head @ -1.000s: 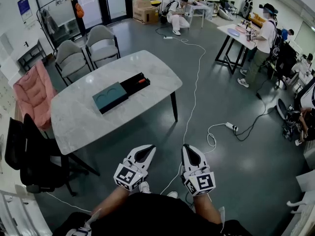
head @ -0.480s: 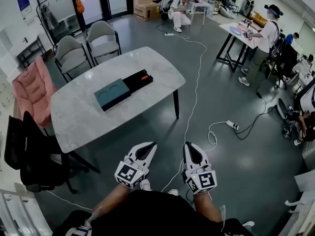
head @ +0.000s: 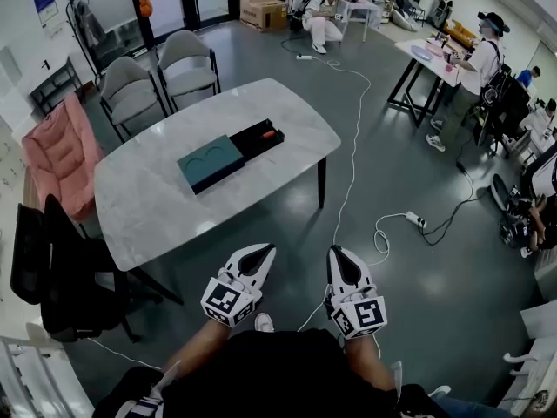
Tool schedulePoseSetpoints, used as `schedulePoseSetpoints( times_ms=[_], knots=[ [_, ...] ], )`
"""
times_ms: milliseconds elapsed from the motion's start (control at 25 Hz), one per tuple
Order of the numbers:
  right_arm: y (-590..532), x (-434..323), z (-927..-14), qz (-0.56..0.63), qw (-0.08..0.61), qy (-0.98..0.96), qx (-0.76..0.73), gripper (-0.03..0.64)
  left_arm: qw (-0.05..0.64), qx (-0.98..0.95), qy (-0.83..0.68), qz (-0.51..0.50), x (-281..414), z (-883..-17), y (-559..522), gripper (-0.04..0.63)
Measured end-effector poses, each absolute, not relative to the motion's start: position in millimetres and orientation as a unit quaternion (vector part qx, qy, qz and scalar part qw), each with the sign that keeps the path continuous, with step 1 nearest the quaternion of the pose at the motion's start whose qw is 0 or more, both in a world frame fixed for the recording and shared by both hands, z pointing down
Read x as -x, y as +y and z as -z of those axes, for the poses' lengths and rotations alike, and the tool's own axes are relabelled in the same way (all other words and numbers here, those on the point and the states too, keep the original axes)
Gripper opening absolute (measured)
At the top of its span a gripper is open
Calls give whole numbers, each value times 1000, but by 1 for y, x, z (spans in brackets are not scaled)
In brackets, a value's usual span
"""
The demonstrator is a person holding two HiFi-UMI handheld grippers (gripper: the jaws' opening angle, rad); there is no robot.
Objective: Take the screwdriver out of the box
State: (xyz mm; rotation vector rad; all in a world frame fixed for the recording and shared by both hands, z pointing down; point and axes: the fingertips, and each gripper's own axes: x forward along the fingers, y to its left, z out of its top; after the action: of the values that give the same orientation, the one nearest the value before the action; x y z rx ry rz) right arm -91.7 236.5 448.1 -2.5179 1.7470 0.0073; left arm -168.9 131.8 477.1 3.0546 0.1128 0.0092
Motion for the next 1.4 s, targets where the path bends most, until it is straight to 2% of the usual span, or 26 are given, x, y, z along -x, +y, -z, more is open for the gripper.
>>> schedulePoseSetpoints(
  times_ms=[280, 440, 640, 1400],
  knots=[
    [230, 95, -448, -4, 43, 557, 829, 23, 17, -999, 31, 3, 173, -469, 115, 6],
    [229, 82, -451, -11, 16, 548, 836, 23, 9, -1000, 22, 3, 165, -469, 110, 6],
    [224, 57, -453, -9, 19, 548, 836, 23, 6, -1000, 6, 4, 149, -467, 98, 6],
    [207, -72, -459, -18, 10, 580, 814, 23, -12, -998, -54, -13, 34, -468, 83, 6]
  ],
)
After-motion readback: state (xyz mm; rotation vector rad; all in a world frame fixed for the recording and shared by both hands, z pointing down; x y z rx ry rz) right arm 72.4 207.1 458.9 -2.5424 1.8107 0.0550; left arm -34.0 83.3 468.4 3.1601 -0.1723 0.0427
